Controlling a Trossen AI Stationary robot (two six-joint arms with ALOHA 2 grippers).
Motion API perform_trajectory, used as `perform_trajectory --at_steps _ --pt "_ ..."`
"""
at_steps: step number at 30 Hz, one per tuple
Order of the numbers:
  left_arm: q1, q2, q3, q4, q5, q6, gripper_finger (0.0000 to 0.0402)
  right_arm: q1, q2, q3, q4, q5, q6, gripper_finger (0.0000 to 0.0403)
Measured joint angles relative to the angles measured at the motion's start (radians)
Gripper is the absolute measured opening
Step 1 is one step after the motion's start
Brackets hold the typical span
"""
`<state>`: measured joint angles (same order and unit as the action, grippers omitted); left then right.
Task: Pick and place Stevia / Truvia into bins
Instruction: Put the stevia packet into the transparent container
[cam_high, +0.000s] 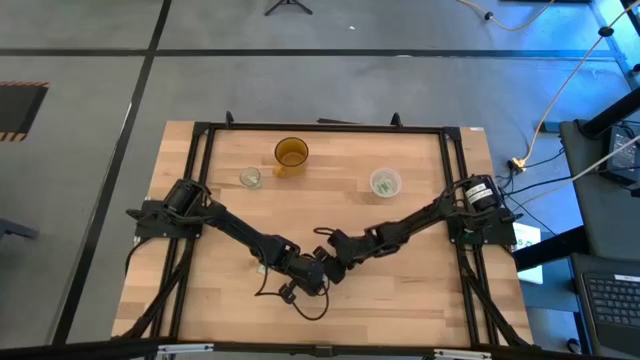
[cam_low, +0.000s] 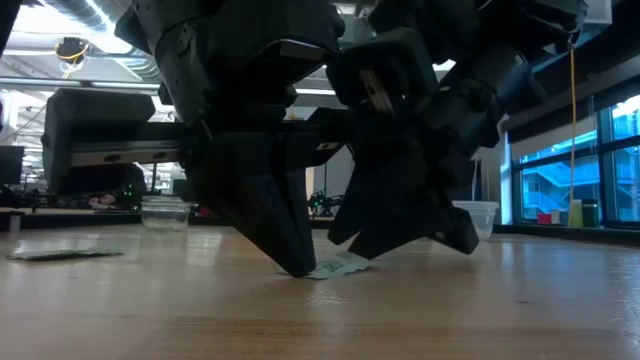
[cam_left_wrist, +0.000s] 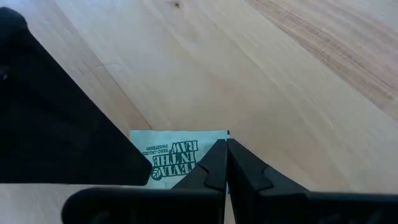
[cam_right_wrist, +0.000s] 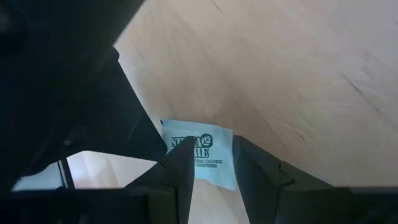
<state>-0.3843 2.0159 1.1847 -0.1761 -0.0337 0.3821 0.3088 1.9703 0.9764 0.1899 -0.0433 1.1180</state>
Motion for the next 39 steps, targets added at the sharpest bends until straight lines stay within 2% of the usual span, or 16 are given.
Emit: perform_trajectory --at_steps 11,21,26,30,39 --pt "0.000 0.000 0.000 -0.001 -0.020 -0.001 0.0002 0.001 0.005 -0.002 0.041 -0.109 0.005 0.0112" --pt "0.000 0.000 0.000 -0.004 -0.018 0.002 0.0002 0.002 0.005 -0.003 0.068 -0.144 0.004 0.0086" --pt "-0.003 0.000 0.000 -0.008 0.002 0.003 0.0002 0.001 0.005 -0.003 0.074 -0.156 0.001 0.0086" --pt "-0.009 0.000 0.000 -0.015 0.063 -0.015 0.0002 0.003 0.005 -0.003 0.086 -0.170 -0.022 0.0086" --pt "-0.004 -0.001 0.000 -0.016 0.057 -0.032 0.0002 0.003 0.005 -0.003 0.085 -0.169 -0.026 0.0084"
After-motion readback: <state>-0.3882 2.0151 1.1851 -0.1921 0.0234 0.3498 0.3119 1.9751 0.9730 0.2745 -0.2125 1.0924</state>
